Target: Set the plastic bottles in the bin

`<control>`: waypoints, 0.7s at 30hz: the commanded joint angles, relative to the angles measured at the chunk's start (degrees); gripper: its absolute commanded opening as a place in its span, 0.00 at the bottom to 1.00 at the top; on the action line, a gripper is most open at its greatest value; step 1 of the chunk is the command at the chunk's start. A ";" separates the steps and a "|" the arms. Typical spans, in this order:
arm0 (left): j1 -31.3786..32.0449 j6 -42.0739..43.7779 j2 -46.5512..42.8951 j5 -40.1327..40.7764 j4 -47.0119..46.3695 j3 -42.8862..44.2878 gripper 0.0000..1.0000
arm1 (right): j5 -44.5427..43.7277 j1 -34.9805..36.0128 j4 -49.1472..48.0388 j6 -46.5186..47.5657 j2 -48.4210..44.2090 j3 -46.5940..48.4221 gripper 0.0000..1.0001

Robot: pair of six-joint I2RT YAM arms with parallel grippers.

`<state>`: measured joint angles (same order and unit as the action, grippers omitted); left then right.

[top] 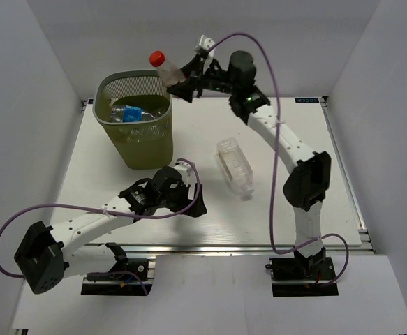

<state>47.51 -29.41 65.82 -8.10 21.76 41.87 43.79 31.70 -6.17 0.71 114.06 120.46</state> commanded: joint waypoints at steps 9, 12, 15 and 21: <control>3.82 -7.07 -1.94 6.95 -0.14 1.01 1.00 | -8.80 8.11 -24.68 -10.47 14.96 12.08 0.90; 5.22 -5.75 6.90 8.00 -0.84 7.77 1.00 | -10.12 7.68 -22.84 -9.32 13.83 11.90 0.90; 6.45 -5.75 14.48 10.55 -1.54 15.16 1.00 | -12.48 6.54 -20.11 -6.17 10.23 9.97 0.90; 7.51 -10.75 26.45 20.29 -2.34 26.31 1.00 | -38.22 -0.30 -2.64 0.88 -1.55 7.41 0.43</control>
<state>54.59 -37.58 91.35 5.19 19.35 63.81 23.00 36.82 -15.68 -2.02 122.30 126.52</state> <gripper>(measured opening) 0.995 0.597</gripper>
